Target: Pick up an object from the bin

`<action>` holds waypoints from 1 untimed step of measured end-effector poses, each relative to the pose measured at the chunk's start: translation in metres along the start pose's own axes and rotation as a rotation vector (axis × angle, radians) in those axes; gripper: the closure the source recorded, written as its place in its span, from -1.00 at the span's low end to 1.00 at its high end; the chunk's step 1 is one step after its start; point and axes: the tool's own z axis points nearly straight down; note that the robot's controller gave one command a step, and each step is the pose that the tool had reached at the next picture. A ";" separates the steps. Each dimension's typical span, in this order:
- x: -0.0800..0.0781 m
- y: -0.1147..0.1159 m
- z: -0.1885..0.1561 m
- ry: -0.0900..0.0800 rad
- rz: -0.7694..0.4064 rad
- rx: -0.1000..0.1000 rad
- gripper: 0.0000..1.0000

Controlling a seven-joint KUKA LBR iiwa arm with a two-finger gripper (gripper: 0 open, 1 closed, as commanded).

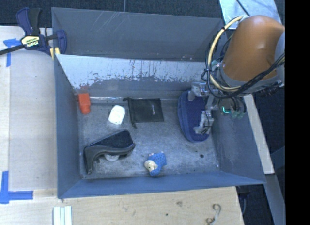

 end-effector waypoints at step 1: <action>0.013 -0.034 0.087 -0.001 -0.252 0.000 -1.00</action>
Offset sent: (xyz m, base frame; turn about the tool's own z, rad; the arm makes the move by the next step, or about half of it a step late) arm -0.0128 -0.0331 -0.0854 -0.2547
